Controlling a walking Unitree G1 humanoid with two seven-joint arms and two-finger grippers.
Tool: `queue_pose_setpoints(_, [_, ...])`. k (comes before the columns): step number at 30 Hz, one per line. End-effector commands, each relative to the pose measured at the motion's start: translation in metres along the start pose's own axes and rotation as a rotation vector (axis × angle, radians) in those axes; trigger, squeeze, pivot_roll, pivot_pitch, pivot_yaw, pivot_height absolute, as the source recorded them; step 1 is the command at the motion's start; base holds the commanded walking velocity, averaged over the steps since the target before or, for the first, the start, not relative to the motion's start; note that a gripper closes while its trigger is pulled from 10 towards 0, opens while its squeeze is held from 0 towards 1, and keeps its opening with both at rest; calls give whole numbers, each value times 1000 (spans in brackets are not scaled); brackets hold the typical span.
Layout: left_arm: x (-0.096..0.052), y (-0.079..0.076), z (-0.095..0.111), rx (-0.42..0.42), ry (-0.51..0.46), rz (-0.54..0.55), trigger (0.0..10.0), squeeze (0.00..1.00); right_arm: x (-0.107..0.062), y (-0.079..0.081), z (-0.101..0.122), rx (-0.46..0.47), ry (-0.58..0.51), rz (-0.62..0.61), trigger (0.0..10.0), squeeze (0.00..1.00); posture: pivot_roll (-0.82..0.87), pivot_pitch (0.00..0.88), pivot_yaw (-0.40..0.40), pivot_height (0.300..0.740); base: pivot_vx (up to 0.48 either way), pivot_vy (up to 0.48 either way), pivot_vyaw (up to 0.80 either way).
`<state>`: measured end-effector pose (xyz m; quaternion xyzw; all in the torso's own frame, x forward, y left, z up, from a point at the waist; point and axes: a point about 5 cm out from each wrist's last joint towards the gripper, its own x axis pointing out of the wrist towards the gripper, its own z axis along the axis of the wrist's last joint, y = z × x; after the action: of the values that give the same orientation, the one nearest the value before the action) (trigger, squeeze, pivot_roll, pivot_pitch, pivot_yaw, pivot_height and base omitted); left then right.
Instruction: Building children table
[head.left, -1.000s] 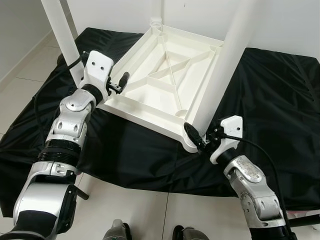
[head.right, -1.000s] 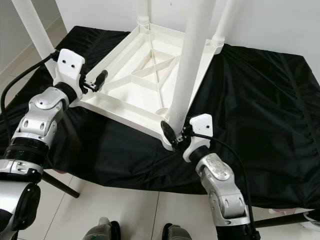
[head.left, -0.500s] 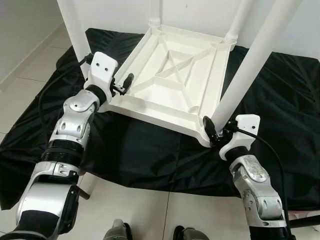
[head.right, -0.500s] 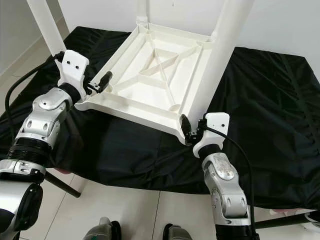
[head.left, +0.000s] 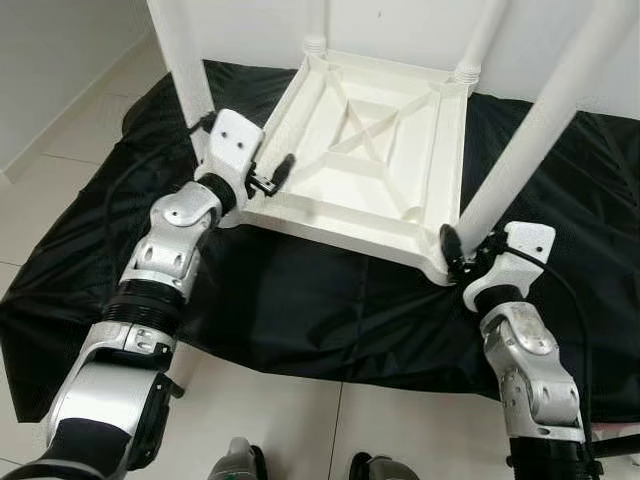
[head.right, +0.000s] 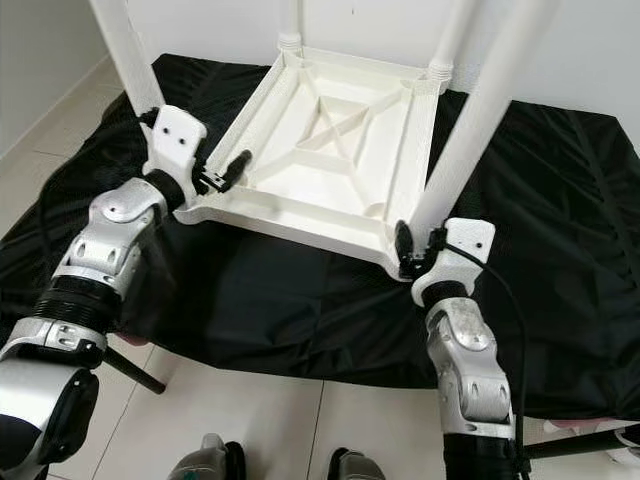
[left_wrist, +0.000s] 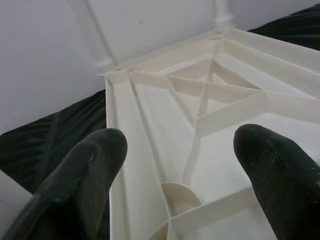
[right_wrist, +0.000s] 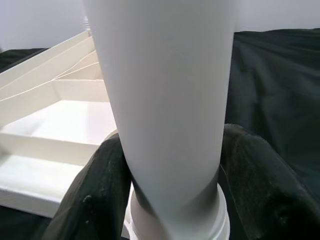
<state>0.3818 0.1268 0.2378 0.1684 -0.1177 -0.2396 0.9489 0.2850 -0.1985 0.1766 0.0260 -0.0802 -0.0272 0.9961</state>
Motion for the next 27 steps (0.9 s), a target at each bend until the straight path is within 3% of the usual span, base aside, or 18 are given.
queue_pose_setpoints(1, [-8, 25, -4, 2, 30, 108, 10000, 0, -10, -53, 1, -25, -22, -248, 10000, 0, -84, 118, 17, 740, 0, 0, 0])
queue_pose_setpoints(7, [-8, 26, -3, 6, 28, 109, 10000, 0, -15, -60, -8, -30, -9, -240, 10000, 0, -83, 116, 18, 740, 0, 0, 0])
queue_pose_setpoints(9, [-8, 26, -3, 7, 27, 107, 10000, 0, -16, -71, -12, -45, 3, -273, 10000, 0, -83, 118, 19, 740, 0, 0, 0])
queue_pose_setpoints(13, [-9, 27, -3, 7, 27, 107, 10000, 0, -16, -76, -13, -44, 6, -293, 10000, 0, -84, 117, 20, 740, 0, 0, 0])
queue_pose_setpoints(14, [-9, 27, -3, 12, 28, 106, 10000, 0, -16, -85, -14, -57, 7, -340, 10000, 0, -83, 118, 23, 740, 0, 0, 0])
queue_pose_setpoints(19, [-9, 28, -3, 22, 29, 108, 10000, 0, -15, -88, -13, -50, -13, -353, 10000, 0, -80, 120, 24, 740, 0, 0, 0])
queue_pose_setpoints(20, [-9, 28, -3, 26, 28, 108, 10000, 0, -13, -83, -12, -29, -30, -314, 10000, 1000, -77, 120, 23, 740, 0, 0, 0])
queue_pose_setpoints(27, [-11, 27, -3, 35, 27, 99, 10000, 0, -15, -65, -9, -37, -107, -181, 10000, 1000, -68, 124, 18, 740, 0, 0, 0])
